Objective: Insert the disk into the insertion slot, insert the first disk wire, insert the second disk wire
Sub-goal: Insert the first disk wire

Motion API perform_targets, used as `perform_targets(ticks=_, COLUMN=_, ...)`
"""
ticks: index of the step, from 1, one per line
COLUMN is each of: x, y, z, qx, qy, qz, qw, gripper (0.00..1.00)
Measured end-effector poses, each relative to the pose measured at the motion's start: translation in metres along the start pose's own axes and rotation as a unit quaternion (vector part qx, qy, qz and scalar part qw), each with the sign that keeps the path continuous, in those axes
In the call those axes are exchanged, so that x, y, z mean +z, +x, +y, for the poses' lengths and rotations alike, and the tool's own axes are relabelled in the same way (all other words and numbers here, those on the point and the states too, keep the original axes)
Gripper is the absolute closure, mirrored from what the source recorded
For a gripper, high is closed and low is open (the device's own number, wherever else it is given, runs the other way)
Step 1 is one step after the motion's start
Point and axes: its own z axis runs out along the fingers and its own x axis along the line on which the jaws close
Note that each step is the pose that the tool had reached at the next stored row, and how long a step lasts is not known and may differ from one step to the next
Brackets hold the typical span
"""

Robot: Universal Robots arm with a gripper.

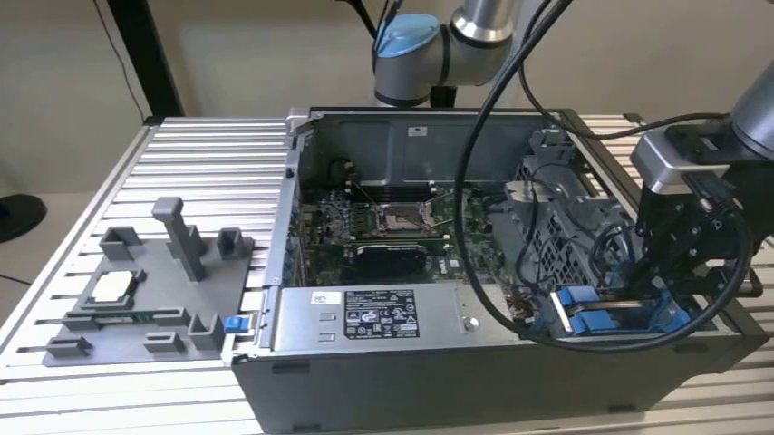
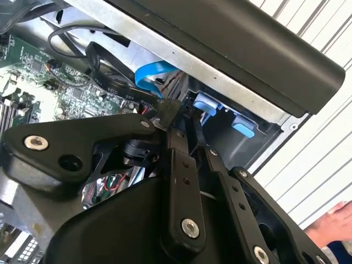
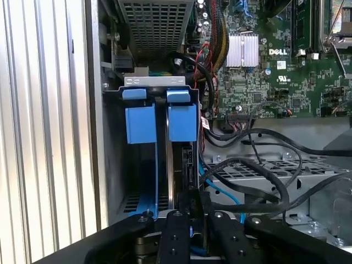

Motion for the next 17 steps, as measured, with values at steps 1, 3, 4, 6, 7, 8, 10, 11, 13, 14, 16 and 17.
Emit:
perform_targets(ticks=1, x=0.0007, y=0.0001, z=0.0, qx=0.0, qy=-0.0001, qz=-0.0005, qw=1.0, gripper=1.0)
perform_targets(ticks=3, x=0.0009, y=0.0, z=0.0, qx=0.0, qy=-0.0001, qz=-0.0009, qw=1.0, gripper=1.0)
perform_targets(ticks=4, x=0.001, y=0.0001, z=0.0001, qx=0.0, qy=-0.0001, qz=-0.0008, qw=1.0, gripper=1.0)
perform_targets(ticks=6, x=-0.0005, y=0.0, z=0.0001, qx=0.0, qy=-0.0001, qz=-0.001, qw=1.0, gripper=1.0)
perform_targets(ticks=7, x=-0.0026, y=-0.0002, z=0.0001, qx=0.0, qy=-0.0001, qz=-0.0008, qw=1.0, gripper=1.0)
perform_targets(ticks=8, x=-0.0059, y=-0.0005, z=0.0002, qx=0.0, qy=0.0, qz=-0.0005, qw=1.0, gripper=1.0)
perform_targets(ticks=10, x=-0.0124, y=-0.0011, z=0.0003, qx=0.0, qy=-0.0001, qz=-0.0007, qw=1.0, gripper=1.0)
perform_targets(ticks=11, x=-0.016, y=-0.0014, z=0.0004, qx=0.0, qy=-0.0001, qz=-0.0004, qw=1.0, gripper=1.0)
perform_targets(ticks=13, x=-0.0219, y=-0.0019, z=0.0005, qx=0.0, qy=-0.0002, qz=-0.0005, qw=1.0, gripper=1.0)
perform_targets(ticks=14, x=-0.0243, y=-0.0022, z=0.0005, qx=0.0, qy=-0.0002, qz=-0.0005, qw=1.0, gripper=1.0)
perform_targets(ticks=16, x=-0.029, y=-0.0026, z=0.0006, qx=0.0, qy=-0.0003, qz=-0.0003, qw=1.0, gripper=1.0)
perform_targets(ticks=17, x=-0.031, y=-0.0028, z=0.0006, qx=0.0, qy=-0.0003, qz=-0.0004, qw=1.0, gripper=1.0)
